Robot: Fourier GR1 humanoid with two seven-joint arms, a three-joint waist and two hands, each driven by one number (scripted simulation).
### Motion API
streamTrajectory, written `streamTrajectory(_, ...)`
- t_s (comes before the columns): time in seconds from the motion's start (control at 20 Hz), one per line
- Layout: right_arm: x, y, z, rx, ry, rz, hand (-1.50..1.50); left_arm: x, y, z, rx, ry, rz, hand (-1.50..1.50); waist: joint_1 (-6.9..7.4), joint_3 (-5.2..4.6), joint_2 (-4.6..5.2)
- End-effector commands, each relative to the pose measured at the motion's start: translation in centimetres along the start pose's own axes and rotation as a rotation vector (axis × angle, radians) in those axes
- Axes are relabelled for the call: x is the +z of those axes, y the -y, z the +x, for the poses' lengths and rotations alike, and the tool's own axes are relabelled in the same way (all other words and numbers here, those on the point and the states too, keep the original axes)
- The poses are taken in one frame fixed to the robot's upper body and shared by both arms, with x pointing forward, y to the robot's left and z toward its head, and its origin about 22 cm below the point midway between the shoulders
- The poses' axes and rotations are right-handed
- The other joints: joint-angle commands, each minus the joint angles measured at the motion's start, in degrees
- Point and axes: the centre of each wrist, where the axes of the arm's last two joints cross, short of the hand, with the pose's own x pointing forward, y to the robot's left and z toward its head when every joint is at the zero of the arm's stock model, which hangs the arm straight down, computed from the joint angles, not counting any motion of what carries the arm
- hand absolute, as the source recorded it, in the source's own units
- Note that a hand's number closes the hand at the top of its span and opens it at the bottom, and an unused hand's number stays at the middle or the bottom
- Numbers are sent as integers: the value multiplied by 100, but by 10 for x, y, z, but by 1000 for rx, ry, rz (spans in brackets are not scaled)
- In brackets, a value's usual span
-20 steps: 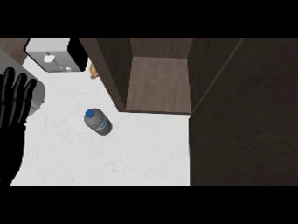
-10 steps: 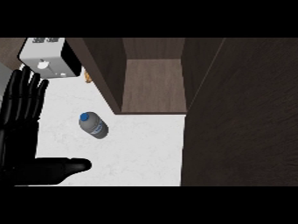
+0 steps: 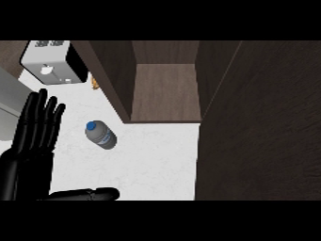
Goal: Pick up the bottled water, place it into the cabinet and close the cabinet
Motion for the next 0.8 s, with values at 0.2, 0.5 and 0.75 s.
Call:
streamTrajectory(0.2,29,-8,29,-9,-11,2,-150,16,10,-4,-50,-48,28,-150,-9,1,-1)
streamTrajectory(0.5,38,-13,24,-14,-3,-17,-150,14,-5,-22,-59,-64,88,-150,-17,-1,2)
streamTrajectory(0.75,44,-11,32,-14,2,-25,-150,18,-20,-67,-88,-77,166,-150,-29,-6,6)
